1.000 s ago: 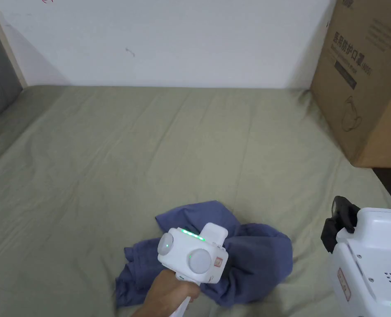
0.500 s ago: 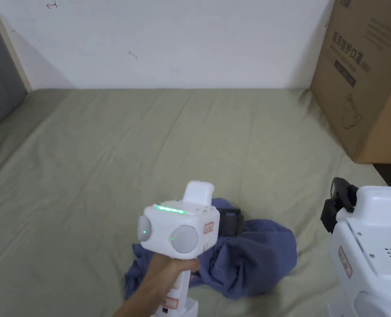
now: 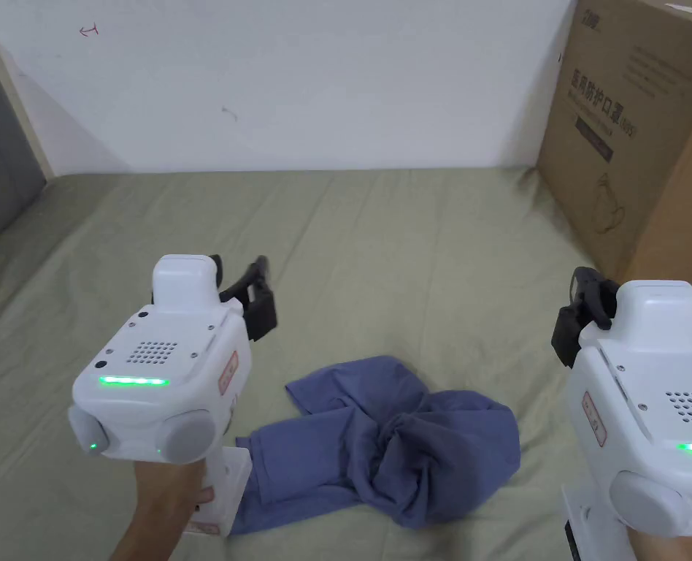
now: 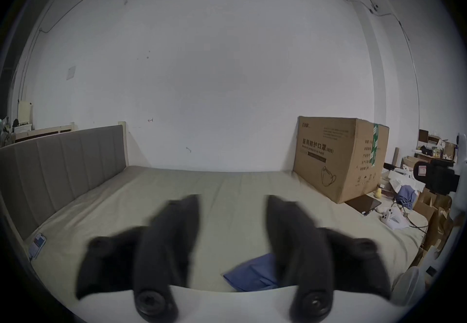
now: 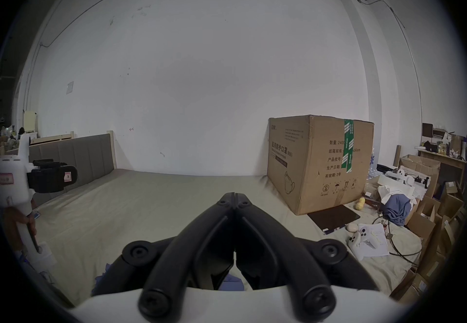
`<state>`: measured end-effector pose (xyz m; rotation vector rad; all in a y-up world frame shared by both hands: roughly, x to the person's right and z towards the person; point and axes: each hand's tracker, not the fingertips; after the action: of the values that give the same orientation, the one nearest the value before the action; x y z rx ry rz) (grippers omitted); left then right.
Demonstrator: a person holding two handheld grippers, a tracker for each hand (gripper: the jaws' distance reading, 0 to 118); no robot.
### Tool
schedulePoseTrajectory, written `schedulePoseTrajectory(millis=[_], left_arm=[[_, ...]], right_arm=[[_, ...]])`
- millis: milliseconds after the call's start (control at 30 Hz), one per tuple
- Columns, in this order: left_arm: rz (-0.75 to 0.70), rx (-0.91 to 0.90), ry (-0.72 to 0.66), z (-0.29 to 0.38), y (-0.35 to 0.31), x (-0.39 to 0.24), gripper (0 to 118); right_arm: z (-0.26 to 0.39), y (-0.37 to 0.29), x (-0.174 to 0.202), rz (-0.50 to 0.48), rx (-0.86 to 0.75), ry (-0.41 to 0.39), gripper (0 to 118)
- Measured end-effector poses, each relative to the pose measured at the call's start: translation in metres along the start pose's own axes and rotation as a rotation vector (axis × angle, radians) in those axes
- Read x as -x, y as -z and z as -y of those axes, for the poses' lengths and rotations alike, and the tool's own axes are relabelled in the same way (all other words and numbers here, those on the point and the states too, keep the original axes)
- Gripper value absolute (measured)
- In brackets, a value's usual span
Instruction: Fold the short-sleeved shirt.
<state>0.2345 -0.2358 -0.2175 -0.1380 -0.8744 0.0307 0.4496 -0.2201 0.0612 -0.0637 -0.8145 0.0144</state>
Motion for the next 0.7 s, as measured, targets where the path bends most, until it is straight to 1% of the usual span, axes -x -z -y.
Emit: schedulePoseTrajectory(millis=[33,67,100,167,367,433,533,567,700], left_arm=[[0.002,0.001,-0.006,0.001,0.000,0.005,22],[0.021,0.002,-0.024,0.001,-0.001,0.009,5],[0.027,-0.004,-0.036,0.002,-0.003,0.012,1],[0.039,0.014,-0.051,0.002,-0.003,0.016,0],[0.012,0.044,-0.030,0.002,-0.002,0.014,0],[-0.015,0.116,-0.032,0.004,0.002,0.014,0],[-0.036,0.298,-0.076,0.015,0.011,0.019,0],[-0.020,0.352,-0.095,0.022,0.012,0.021,0],[-0.032,0.526,-0.158,0.066,0.016,0.032,0]], right_arm=[[-0.001,-0.001,0.001,-0.005,-0.002,0.002,0],[-0.001,-0.001,0.002,-0.006,-0.003,0.002,0],[-0.001,-0.002,0.003,-0.008,-0.005,0.002,0],[-0.002,-0.002,0.006,-0.012,-0.006,0.001,0],[0.000,-0.001,0.008,-0.020,-0.003,-0.003,0],[0.001,-0.001,0.009,-0.020,-0.001,-0.004,0],[0.004,0.001,0.010,-0.022,0.010,-0.007,0],[0.006,0.001,0.010,-0.023,0.013,-0.010,0],[0.014,0.004,0.011,-0.026,0.038,-0.012,0]])
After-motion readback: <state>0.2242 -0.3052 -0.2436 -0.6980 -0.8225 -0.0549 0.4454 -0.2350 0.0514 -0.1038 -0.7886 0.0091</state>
